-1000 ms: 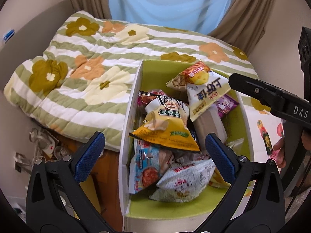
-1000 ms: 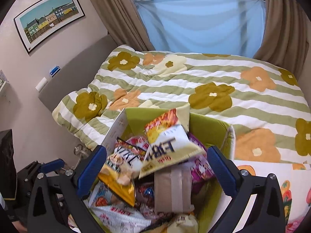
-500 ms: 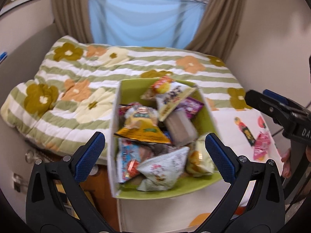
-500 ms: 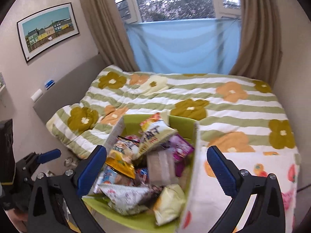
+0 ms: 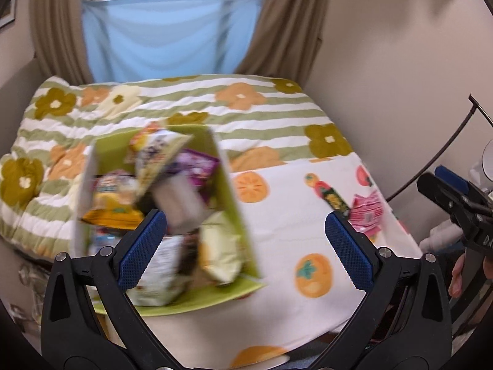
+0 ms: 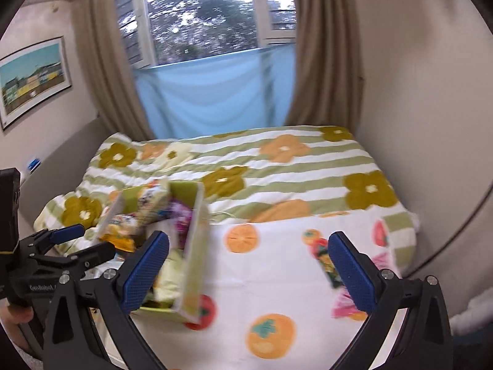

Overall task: Organize snacks
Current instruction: 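Move both tools toward the pink bag and green cracker packet on the sheet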

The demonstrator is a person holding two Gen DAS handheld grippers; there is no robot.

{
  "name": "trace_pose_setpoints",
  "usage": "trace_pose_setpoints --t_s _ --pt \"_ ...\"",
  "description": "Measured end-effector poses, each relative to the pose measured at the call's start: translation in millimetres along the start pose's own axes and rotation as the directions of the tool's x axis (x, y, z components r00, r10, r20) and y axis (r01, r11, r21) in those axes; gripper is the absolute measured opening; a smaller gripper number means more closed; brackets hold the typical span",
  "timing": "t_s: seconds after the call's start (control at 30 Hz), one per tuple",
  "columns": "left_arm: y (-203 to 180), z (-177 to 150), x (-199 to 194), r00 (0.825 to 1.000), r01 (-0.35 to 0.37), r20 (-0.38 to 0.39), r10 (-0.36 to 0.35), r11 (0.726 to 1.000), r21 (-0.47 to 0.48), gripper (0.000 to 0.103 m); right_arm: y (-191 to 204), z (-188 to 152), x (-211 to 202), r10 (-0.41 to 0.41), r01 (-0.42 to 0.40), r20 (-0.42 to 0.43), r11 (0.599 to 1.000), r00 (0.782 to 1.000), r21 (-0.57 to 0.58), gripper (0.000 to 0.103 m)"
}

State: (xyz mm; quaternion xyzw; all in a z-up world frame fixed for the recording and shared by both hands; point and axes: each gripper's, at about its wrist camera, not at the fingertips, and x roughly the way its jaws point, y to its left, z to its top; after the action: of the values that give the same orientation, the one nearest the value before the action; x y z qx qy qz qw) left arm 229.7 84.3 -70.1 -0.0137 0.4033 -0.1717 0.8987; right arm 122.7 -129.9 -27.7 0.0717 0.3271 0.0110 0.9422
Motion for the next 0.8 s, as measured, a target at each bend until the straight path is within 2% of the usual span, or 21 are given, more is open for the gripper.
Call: trace_pose_setpoints --t_s 0.23,0.4,0.5,0.6,0.8 --pt "-86.2 0.4 47.3 0.998 0.024 -0.064 -0.024 1.000 -0.009 0.102 -77.0 -19.1 -7.2 -0.066 0.065 -0.060 0.998 0.996 -0.026 0.103" --pt "-128.6 -1.9 80.7 0.995 0.020 -0.101 -0.023 0.999 -0.031 0.102 -122.2 -34.0 2.1 -0.065 0.059 -0.131 0.997 0.989 -0.048 0.103" --pt "-144.4 -4.0 100.6 0.993 0.000 -0.118 -0.003 1.000 -0.031 0.102 -143.3 -42.7 11.0 -0.051 0.045 -0.159 0.998 0.986 -0.041 0.103" --pt "-154.7 -4.6 134.0 0.986 -0.014 -0.167 0.008 0.999 -0.035 0.102 -161.2 -55.4 27.6 -0.044 0.041 -0.182 0.999 0.982 -0.019 0.103" --pt "-165.6 -1.2 221.7 0.961 0.011 -0.275 -0.020 0.999 -0.036 0.102 -176.4 -86.2 66.4 -0.046 0.041 -0.213 0.999 0.976 -0.028 0.103"
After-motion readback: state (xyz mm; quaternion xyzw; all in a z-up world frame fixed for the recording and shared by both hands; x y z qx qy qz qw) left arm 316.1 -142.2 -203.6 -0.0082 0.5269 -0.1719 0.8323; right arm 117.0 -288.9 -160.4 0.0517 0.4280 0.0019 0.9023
